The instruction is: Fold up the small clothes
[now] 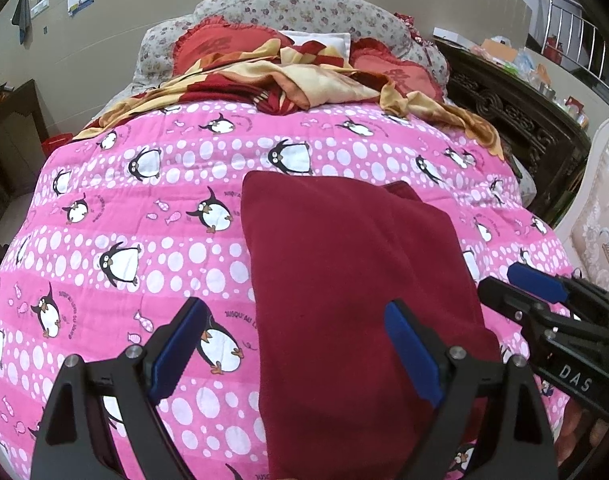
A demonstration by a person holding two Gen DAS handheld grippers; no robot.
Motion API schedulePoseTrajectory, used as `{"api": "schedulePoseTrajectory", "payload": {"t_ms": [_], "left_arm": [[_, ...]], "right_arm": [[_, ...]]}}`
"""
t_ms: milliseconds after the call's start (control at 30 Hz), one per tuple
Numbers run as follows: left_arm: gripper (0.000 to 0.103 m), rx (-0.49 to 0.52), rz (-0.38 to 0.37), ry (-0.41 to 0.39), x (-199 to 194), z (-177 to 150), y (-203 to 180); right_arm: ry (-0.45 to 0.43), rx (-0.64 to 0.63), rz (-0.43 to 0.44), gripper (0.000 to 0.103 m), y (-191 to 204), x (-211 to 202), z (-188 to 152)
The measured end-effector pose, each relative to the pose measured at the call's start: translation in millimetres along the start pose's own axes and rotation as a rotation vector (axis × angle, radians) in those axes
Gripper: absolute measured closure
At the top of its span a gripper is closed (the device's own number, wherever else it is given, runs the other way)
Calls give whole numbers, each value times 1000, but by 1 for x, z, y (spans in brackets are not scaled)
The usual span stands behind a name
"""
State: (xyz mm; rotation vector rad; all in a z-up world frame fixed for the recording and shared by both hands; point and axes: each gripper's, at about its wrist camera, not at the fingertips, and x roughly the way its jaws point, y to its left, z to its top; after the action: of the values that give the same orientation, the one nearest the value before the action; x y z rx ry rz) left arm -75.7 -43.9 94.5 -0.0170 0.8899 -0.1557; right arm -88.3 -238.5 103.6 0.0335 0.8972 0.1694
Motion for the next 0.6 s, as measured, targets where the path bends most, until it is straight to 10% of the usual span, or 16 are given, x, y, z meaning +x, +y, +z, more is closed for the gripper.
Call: {"api": "schedulePoseTrajectory", "payload": {"t_ms": [600], "left_arm": [[10,-10,-6,8,5,-1,3]], "right_arm": [[12,7,10,52,2,6,1]]}}
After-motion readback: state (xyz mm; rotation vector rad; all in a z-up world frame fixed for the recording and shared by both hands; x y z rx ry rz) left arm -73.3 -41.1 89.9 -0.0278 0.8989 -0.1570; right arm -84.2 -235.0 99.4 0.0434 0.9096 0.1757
